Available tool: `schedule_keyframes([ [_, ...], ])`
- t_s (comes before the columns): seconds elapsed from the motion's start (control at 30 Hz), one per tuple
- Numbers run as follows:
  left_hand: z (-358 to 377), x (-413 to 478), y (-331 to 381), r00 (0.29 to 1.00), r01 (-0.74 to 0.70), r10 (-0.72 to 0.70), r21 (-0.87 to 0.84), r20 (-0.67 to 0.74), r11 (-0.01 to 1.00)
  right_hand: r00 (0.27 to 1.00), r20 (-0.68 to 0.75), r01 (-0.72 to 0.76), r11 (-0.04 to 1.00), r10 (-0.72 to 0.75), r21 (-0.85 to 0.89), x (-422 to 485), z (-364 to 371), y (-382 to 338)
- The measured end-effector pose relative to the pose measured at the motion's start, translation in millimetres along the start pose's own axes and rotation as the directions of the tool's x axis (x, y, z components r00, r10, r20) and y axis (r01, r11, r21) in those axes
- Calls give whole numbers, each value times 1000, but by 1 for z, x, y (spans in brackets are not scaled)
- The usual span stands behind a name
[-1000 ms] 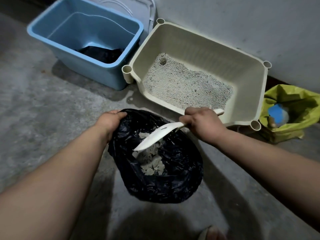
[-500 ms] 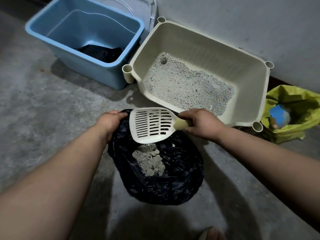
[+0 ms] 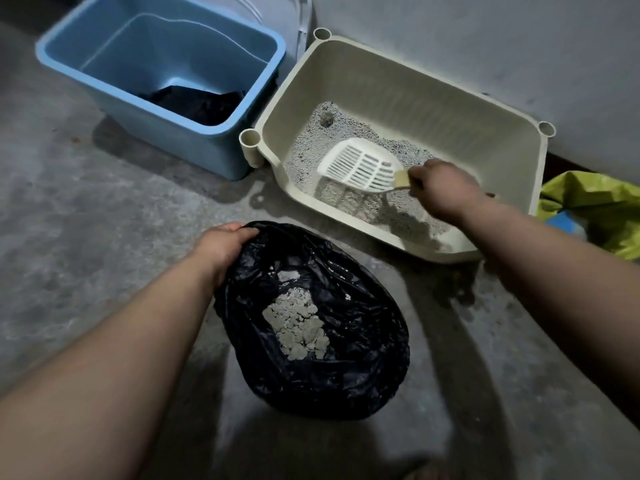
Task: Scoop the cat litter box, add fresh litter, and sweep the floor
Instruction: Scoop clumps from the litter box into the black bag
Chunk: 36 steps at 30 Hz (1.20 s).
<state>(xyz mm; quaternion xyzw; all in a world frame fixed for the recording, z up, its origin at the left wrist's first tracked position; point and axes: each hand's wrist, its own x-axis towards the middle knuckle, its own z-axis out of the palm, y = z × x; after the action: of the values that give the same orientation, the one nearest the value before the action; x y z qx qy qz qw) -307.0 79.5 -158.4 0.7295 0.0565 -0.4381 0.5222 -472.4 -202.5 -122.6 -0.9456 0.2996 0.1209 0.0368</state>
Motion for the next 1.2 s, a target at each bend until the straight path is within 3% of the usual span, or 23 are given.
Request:
schedule_keyframes([
  [0.2, 7, 7, -4, 1000, 4, -4, 14, -15, 1000, 978, 10, -197, 934, 209, -298, 52, -18, 22],
  [0.4, 6, 11, -7, 1000, -5, 7, 85, -23, 996, 963, 175, -184, 975, 204, -122, 98, -15, 19],
  [0.7, 10, 5, -11, 999, 38, -36, 47, -36, 998, 994, -62, -104, 981, 95, -164, 137, 1, -20],
  [0.83, 11, 4, -13, 998, 36, -33, 65, -49, 997, 983, -146, -122, 990, 110, -73, 141, 8, -16],
  [0.93, 14, 4, -13, 998, 39, -36, 46, -54, 998, 974, -187, -106, 987, 127, 118, 136, 21, -7],
  [1.07, 19, 2, -11, 998, 42, -42, 13, -42, 999, 977, -133, -110, 924, 169, 365, 122, 31, 0],
  [1.2, 22, 0, -11, 998, 50, -50, -12, -44, 999, 980, -142, -80, 936, 136, 344, 110, 35, 3],
])
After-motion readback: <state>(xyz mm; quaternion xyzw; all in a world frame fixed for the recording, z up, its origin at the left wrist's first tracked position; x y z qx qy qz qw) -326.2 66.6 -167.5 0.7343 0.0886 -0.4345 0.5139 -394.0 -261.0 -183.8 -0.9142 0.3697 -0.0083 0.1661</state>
